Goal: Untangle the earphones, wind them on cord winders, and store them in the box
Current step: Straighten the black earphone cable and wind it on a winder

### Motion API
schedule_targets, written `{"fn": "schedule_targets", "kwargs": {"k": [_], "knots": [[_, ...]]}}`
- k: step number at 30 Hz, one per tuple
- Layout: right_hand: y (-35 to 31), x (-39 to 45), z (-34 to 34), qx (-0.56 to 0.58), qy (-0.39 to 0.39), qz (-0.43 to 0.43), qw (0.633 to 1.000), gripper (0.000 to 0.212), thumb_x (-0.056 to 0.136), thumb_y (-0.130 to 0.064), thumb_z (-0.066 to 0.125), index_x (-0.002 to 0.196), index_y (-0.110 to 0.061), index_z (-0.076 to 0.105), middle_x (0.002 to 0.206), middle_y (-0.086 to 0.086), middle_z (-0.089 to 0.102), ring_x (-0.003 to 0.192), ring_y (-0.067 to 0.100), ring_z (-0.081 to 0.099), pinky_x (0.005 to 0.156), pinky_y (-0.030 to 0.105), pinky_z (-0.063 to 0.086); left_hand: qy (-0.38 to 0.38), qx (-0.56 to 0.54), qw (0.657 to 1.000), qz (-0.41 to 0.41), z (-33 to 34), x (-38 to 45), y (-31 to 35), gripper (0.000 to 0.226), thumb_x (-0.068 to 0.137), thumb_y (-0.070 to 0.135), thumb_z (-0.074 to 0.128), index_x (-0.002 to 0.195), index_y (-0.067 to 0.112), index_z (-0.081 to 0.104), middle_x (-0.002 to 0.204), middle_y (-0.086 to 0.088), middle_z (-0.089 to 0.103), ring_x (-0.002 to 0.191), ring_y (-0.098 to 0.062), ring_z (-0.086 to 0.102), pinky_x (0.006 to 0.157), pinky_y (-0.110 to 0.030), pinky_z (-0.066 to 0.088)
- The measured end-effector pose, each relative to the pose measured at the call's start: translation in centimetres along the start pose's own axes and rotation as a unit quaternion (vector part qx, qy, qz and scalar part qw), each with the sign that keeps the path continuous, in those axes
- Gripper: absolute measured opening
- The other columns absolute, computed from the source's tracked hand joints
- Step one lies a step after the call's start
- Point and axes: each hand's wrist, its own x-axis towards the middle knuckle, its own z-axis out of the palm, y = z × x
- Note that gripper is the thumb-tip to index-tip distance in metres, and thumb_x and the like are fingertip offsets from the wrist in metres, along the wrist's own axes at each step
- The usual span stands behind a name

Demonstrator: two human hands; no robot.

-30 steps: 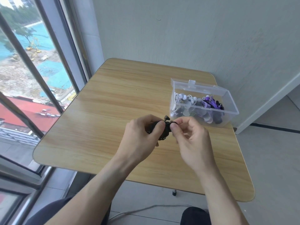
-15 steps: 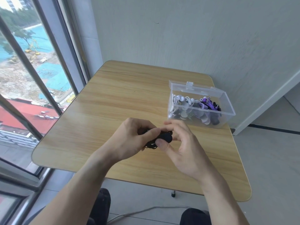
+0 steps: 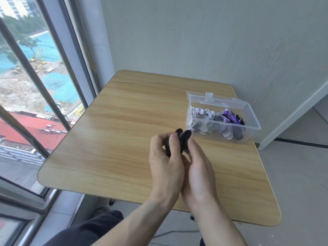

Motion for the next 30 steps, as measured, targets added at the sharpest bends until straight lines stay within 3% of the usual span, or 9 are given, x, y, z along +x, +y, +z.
{"fn": "schedule_targets", "kwargs": {"k": [3, 6, 12, 14, 16, 18, 23, 27, 30], "knots": [[-0.4, 0.4, -0.4, 0.022, 0.024, 0.034, 0.999, 0.028, 0.093, -0.026, 0.062, 0.107, -0.004, 0.074, 0.102, 0.012, 0.076, 0.092, 0.023, 0.073, 0.076, 0.030, 0.057, -0.014, -0.031, 0.999, -0.024, 0.9, 0.2, -0.1, 0.014, 0.096, 0.025, 0.050, 0.093, 0.019, 0.063, 0.091, 0.000, 0.069, 0.084, -0.017, 0.066, 0.077, -0.040, 0.054], [-2.9, 1.9, -1.5, 0.016, 0.071, 0.007, 0.997, 0.016, 0.090, -0.022, 0.068, 0.091, -0.007, 0.074, 0.080, 0.005, 0.075, 0.068, 0.017, 0.072, 0.058, 0.026, 0.055, -0.128, -0.010, 0.992, 0.001, 1.4, 0.6, 0.7, 0.011, 0.098, 0.017, 0.054, 0.097, 0.019, 0.066, 0.087, 0.005, 0.071, 0.074, -0.006, 0.065, 0.069, -0.021, 0.049], [-7.3, 4.0, -3.1, -0.128, 0.154, -0.167, 0.965, 0.014, 0.085, -0.019, 0.075, 0.077, -0.008, 0.075, 0.074, 0.007, 0.074, 0.068, 0.024, 0.068, 0.058, 0.032, 0.053, -0.285, 0.156, 0.923, 0.207, 1.2, 2.5, 0.7, 0.039, 0.100, 0.038, 0.052, 0.135, 0.024, 0.058, 0.134, 0.013, 0.059, 0.127, -0.005, 0.050, 0.105, -0.032, 0.040], [-9.2, 6.3, -3.1, -0.215, 0.194, -0.319, 0.902, 0.029, 0.081, -0.025, 0.076, 0.068, 0.001, 0.070, 0.066, 0.014, 0.068, 0.062, 0.028, 0.061, 0.059, 0.038, 0.053, -0.276, 0.192, 0.916, 0.216, 1.4, 3.2, 0.6, 0.048, 0.101, 0.040, 0.045, 0.146, 0.027, 0.044, 0.149, 0.009, 0.044, 0.138, -0.009, 0.039, 0.110, -0.033, 0.034], [-11.5, 9.1, -3.1, -0.346, 0.229, -0.442, 0.796, 0.030, 0.080, -0.025, 0.072, 0.063, -0.001, 0.068, 0.059, 0.012, 0.061, 0.058, 0.021, 0.052, 0.058, 0.031, 0.046, -0.277, 0.214, 0.915, 0.199, 1.6, 3.8, 0.2, 0.057, 0.095, 0.030, 0.046, 0.151, 0.026, 0.035, 0.156, 0.001, 0.032, 0.143, -0.018, 0.032, 0.113, -0.039, 0.032], [-13.1, 11.5, -2.5, -0.470, 0.215, -0.486, 0.705, 0.030, 0.080, -0.019, 0.067, 0.056, -0.003, 0.059, 0.047, 0.004, 0.050, 0.051, 0.015, 0.040, 0.054, 0.025, 0.034, -0.305, 0.234, 0.906, 0.174, 1.5, 4.1, -0.2, 0.069, 0.088, 0.022, 0.047, 0.155, 0.026, 0.027, 0.161, -0.004, 0.021, 0.147, -0.025, 0.023, 0.116, -0.045, 0.029], [-12.2, 14.6, -2.7, -0.691, 0.188, -0.326, 0.618, 0.034, 0.076, -0.020, 0.064, 0.053, -0.001, 0.048, 0.046, 0.015, 0.035, 0.053, 0.036, 0.035, 0.049, 0.033, 0.036, -0.355, 0.333, 0.861, 0.149, 1.8, 4.6, -1.0, 0.081, 0.095, 0.023, 0.052, 0.158, 0.034, 0.002, 0.167, 0.002, -0.010, 0.153, -0.025, -0.007, 0.119, -0.047, 0.017], [-10.8, 15.0, -2.4, -0.741, 0.198, -0.220, 0.602, 0.034, 0.080, -0.025, 0.065, 0.053, -0.006, 0.058, 0.050, 0.009, 0.049, 0.050, 0.032, 0.049, 0.044, 0.026, 0.036, -0.364, 0.325, 0.865, 0.120, 2.1, 5.0, -1.3, 0.082, 0.095, 0.021, 0.051, 0.156, 0.042, 0.001, 0.166, -0.008, -0.010, 0.153, -0.028, -0.005, 0.119, -0.049, 0.020], [-11.1, 14.6, -1.9, -0.756, 0.137, -0.161, 0.619, 0.050, 0.099, -0.039, 0.049, 0.074, 0.000, 0.067, 0.073, 0.015, 0.065, 0.072, 0.032, 0.060, 0.057, 0.032, 0.041, -0.358, 0.319, 0.870, 0.115, 2.2, 5.2, -1.5, 0.082, 0.093, 0.019, 0.052, 0.155, 0.045, 0.003, 0.166, -0.012, -0.007, 0.154, -0.026, -0.002, 0.116, -0.049, 0.024]]}}
